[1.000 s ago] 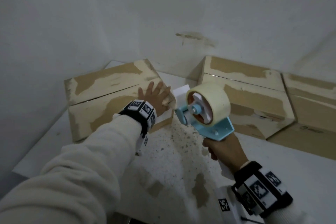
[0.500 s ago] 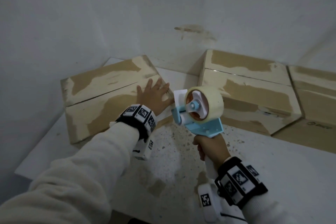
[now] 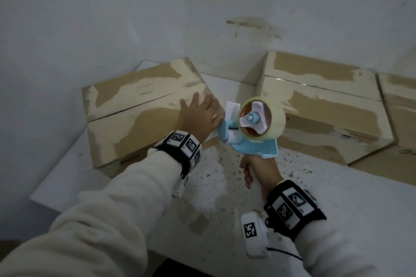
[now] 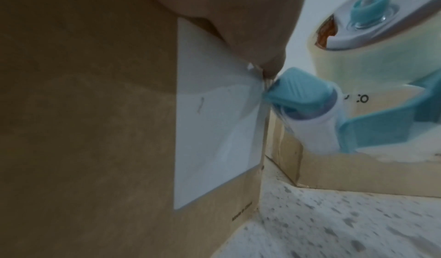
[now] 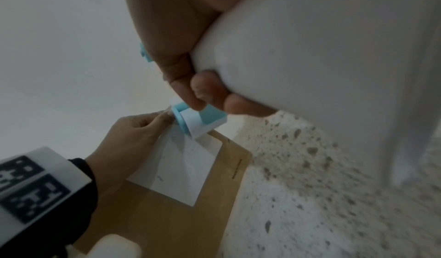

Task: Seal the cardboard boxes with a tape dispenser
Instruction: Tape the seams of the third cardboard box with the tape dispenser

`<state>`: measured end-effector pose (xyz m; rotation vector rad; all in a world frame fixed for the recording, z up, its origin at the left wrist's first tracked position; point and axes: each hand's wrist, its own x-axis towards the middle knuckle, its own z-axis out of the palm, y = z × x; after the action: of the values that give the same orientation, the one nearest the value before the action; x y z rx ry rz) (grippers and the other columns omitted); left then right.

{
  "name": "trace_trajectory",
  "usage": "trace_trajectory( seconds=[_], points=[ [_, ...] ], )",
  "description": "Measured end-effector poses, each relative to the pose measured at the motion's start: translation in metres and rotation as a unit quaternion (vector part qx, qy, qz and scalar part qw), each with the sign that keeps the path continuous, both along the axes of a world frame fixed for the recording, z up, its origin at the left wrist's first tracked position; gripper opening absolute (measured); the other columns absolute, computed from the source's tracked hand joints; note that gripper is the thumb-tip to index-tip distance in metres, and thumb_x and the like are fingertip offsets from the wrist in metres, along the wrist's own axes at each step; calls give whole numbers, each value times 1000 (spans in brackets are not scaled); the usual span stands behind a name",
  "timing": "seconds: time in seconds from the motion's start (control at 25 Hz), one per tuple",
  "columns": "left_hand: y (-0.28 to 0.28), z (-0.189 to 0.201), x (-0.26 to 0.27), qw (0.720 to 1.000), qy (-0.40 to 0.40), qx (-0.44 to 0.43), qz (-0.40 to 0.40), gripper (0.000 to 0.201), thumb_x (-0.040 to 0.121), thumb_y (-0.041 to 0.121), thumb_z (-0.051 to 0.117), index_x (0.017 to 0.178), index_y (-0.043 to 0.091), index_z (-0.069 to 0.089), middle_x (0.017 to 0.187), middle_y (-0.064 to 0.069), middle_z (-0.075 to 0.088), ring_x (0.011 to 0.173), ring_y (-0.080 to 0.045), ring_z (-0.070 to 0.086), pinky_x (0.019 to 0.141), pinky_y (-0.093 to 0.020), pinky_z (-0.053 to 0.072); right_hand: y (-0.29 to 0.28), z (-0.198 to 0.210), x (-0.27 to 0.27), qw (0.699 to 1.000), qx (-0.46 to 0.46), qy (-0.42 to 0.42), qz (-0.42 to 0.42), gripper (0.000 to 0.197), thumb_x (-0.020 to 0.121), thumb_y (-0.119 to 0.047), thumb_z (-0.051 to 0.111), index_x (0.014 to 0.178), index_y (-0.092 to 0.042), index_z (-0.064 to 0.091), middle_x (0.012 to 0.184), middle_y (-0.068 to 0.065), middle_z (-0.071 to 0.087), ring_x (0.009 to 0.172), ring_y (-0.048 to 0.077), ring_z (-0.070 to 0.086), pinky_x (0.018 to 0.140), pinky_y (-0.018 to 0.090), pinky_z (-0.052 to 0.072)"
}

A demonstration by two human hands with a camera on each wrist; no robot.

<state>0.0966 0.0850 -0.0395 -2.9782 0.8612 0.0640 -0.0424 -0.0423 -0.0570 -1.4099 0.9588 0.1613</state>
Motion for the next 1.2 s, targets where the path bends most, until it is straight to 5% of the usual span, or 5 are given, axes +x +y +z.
trace_trajectory(
  seconds=[0.32, 0.48, 0.76, 0.88, 1.2],
  points=[
    [-2, -4, 1, 999, -5, -47, 6, 67, 94, 50, 34, 145, 8, 26, 154, -6, 28, 142, -32, 20, 113, -46, 23, -46, -34, -39, 963, -218, 21, 157, 9, 75, -4, 64, 74, -10, 58, 72, 13, 60, 60, 25, 52, 60, 32, 40],
    [-11, -6, -2, 993, -11, -108, 47, 69, 85, 57, 51, 137, 12, 43, 148, -4, 40, 139, -31, 29, 110, -43, 28, -76, -48, -48, 785, -389, 86, 473, 45, 83, -32, 61, 124, -21, 46, 122, 3, 56, 107, 26, 56, 83, 31, 44],
    [-9, -6, -6, 988, -5, -152, -9, 73, 78, 58, 60, 134, 12, 50, 144, -3, 47, 137, -29, 37, 105, -43, 36, -83, -67, -42, 628, -512, 25, 585, 54, 70, -27, 71, 114, -26, 40, 114, 9, 54, 106, 33, 54, 88, 45, 37],
    [-8, -12, -9, 981, -21, -181, -63, 73, 68, 54, 69, 121, 5, 62, 126, -11, 62, 122, -36, 54, 94, -47, 48, -80, -64, -35, 602, -559, 40, 568, 57, 65, -24, 75, 115, -25, 48, 122, 10, 54, 115, 35, 51, 97, 55, 35],
    [-12, -3, -9, 977, -16, -198, -75, 77, 61, 51, 78, 120, 8, 53, 123, -7, 54, 112, -24, 51, 94, -33, 41, -78, -49, -18, 636, -511, 116, 567, 64, 85, -13, 58, 141, -16, 27, 144, 11, 30, 133, 31, 30, 104, 42, 33]
  ],
)
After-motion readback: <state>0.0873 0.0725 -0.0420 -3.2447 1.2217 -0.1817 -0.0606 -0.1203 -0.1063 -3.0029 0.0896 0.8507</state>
